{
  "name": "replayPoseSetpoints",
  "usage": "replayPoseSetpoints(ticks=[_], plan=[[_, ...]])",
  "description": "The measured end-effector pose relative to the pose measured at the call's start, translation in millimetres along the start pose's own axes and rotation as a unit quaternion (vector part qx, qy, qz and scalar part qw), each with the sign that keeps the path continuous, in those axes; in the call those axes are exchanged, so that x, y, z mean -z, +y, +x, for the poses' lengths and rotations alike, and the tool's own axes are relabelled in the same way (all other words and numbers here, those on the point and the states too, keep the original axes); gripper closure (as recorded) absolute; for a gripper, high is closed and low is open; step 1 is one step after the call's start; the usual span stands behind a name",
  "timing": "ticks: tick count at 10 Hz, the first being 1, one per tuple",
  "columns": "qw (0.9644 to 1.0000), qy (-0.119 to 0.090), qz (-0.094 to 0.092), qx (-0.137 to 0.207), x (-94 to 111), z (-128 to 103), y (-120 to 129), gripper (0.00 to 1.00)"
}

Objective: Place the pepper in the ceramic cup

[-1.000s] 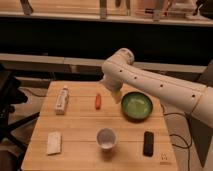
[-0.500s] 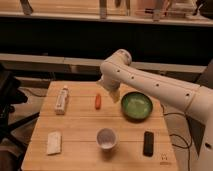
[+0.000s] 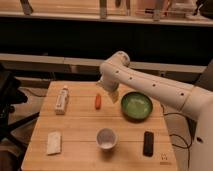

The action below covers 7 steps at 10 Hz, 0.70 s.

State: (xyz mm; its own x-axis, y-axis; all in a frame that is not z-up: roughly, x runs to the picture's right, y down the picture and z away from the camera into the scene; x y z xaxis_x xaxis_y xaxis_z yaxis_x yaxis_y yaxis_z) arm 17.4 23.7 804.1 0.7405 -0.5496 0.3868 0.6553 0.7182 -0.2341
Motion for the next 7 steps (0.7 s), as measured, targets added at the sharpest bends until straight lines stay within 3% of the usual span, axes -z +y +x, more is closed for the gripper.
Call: replayPoseSetpoints(ticks=[7], plan=[[0.9997,-0.014,-0.013,0.015,-44.3,5.8,0.8,0.20]])
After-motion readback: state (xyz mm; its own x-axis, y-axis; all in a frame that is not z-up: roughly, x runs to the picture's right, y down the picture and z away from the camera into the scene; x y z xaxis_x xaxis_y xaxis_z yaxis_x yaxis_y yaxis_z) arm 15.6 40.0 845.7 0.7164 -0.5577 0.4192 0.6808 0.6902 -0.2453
